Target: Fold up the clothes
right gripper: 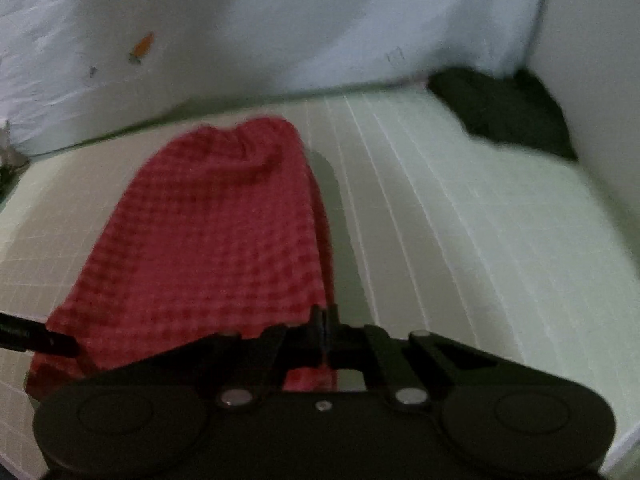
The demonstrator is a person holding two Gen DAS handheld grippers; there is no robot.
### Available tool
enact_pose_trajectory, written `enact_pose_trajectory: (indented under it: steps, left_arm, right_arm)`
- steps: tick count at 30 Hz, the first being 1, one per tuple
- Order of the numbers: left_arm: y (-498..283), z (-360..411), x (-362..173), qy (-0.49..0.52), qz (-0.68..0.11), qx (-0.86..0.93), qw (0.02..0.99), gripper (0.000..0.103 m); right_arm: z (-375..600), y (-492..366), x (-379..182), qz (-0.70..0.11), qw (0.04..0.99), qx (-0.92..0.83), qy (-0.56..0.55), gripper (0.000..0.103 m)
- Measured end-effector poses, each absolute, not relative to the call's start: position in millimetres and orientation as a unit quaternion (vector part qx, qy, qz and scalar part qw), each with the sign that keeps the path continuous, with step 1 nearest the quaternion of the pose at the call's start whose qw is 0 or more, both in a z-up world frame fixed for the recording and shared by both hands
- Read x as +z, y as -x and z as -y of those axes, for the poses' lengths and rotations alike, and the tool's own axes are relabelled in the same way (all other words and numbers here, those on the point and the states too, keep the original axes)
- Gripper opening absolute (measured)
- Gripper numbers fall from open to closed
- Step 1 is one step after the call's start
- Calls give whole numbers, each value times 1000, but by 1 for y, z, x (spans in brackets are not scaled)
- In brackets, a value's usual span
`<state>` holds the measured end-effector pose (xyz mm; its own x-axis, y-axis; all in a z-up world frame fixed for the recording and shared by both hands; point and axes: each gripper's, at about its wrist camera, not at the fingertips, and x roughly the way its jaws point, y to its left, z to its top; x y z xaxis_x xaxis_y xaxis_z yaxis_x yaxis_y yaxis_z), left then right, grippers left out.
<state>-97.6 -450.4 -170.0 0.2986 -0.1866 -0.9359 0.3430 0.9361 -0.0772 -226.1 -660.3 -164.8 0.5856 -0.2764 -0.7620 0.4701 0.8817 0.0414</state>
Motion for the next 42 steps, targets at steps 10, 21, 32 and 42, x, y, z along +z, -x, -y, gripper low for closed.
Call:
enact_pose_trajectory:
  steps: [10,21,32,42]
  left_arm:
    - [104,460,-174,-87,-572,-187,794,90]
    - [115,480,-185,-140,-546,-210,799,87]
    - [132,492,-179,-152,-521,-270,795,5]
    - [133,451,-136,-88,-557,-315,763,4]
  right_arm:
    - [656,223,-182,-435,865,-200,-150,69]
    - [637,217,-198,-467,854,-184,-135,81]
    - [622,220,-191,-471,864,-138,-111,10]
    - [620,258,-146,-477,865,-69,-141,4]
